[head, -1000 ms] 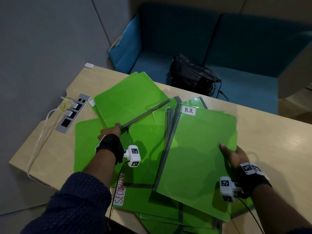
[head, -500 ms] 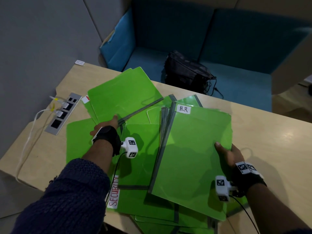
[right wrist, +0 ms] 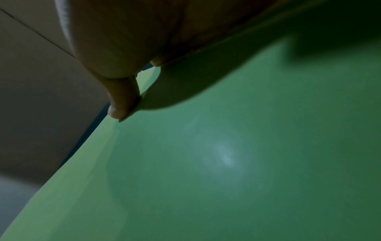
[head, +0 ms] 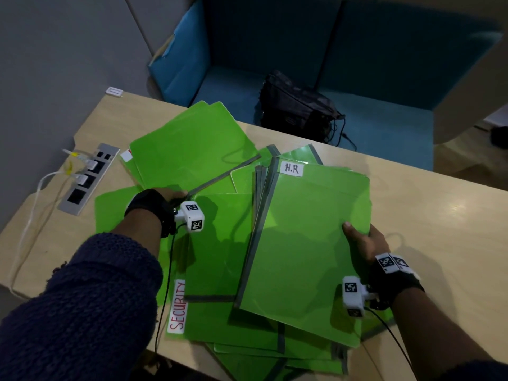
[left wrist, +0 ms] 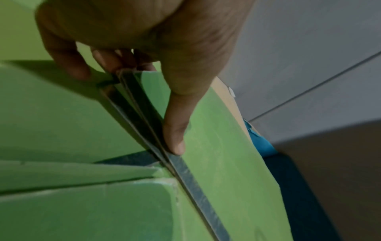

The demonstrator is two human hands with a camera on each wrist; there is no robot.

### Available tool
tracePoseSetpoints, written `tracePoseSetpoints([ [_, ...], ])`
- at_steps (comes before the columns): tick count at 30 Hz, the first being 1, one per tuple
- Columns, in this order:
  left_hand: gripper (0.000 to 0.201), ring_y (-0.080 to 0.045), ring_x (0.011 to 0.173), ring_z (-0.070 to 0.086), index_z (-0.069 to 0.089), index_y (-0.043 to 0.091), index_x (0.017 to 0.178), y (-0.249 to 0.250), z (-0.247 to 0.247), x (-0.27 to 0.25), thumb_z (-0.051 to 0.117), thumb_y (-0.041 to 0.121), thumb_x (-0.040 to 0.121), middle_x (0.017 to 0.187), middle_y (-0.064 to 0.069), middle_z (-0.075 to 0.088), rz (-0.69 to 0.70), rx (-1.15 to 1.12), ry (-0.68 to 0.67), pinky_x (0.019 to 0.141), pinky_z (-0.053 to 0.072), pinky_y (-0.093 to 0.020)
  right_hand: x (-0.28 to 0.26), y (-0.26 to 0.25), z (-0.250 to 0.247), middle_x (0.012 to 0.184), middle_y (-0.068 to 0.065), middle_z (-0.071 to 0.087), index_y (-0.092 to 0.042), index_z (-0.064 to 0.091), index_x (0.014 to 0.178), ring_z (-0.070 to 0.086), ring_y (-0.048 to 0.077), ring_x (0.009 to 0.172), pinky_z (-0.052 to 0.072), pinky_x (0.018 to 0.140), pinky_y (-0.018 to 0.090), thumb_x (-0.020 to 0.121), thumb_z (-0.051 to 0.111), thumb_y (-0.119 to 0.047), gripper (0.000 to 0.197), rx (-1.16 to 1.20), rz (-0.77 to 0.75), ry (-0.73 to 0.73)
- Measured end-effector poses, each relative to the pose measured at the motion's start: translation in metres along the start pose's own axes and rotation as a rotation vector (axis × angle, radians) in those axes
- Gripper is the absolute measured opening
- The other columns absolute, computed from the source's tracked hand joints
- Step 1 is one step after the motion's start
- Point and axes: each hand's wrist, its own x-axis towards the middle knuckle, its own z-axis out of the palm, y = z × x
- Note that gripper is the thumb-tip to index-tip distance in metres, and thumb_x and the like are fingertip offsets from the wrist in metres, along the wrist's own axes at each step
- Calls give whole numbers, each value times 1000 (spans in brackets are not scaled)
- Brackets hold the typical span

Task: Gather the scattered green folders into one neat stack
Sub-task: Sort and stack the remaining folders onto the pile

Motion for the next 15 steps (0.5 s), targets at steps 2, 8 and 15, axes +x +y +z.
tracePoseSetpoints([
  [2, 39, -40, 99, 65, 65, 9, 86, -5, -2, 8, 81, 41, 71, 103, -18, 67, 15, -133, -7, 96, 47, -59, -1, 0, 0, 131, 8, 62, -22, 52, 133, 59, 23, 91, 47, 72, 32, 89, 44, -68, 64, -30, -2, 2],
  [8, 73, -33, 100, 67, 34, 9, 144, 8, -27, -31, 71, 4, 82, 110, -11, 65, 423, -826, 222, 64, 61, -44, 0, 0, -4, 120, 5, 66, -22, 56, 131, 62, 28, 94, 49, 82, 40, 87, 46, -69, 66, -9, -22, 3],
  [15, 19, -24, 86, 70, 69, 18, 95, 68, -68, -130, 71, 30, 80, 92, -1, 73, 1046, -1123, 441, 69, 59, -39, -2, -1, -5, 113, -5, 65, -32, 57, 129, 64, 25, 95, 52, 89, 48, 78, 49, -76, 68, 52, 36, -12],
])
